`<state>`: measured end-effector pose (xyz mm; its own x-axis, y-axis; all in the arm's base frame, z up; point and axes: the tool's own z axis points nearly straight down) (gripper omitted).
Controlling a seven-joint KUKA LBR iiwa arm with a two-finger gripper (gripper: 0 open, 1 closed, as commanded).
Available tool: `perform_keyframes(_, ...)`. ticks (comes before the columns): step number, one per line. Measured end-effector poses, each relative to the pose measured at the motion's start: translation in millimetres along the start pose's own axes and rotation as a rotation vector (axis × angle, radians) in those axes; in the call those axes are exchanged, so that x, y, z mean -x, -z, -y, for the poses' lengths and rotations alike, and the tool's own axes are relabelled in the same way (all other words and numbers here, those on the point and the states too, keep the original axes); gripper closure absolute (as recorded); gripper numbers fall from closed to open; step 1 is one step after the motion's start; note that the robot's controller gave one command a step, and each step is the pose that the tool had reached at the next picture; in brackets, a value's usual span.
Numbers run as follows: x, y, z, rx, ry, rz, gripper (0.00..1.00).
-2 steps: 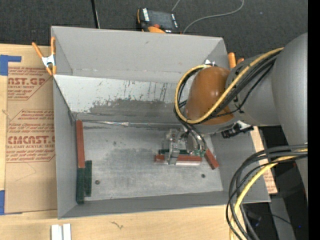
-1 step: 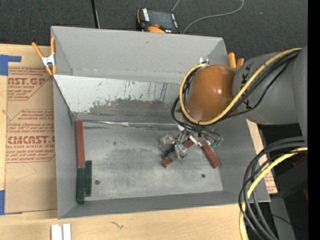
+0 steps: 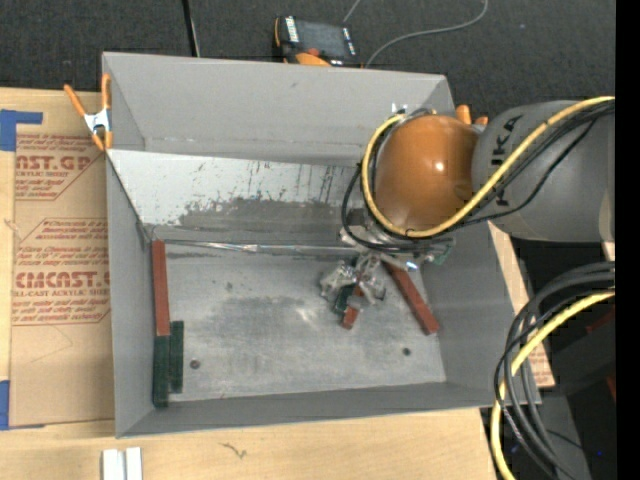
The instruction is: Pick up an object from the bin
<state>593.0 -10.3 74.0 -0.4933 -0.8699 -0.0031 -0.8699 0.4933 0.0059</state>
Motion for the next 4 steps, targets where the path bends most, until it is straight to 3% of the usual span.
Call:
perform_keyframes(1, -15.9, 119, -70, -0.01, 0.137, 0.001, 1.0)
perform_keyframes(2, -38.4, 118, -16, -0.009, -0.111, 0.0, 1.0)
perform_keyframes(3, -37.5, 117, -17, -0.006, -0.109, 0.001, 0.0)
perform_keyframes(4, -67.9, 55, -1, -0.001, -0.01, -0.003, 0.0)
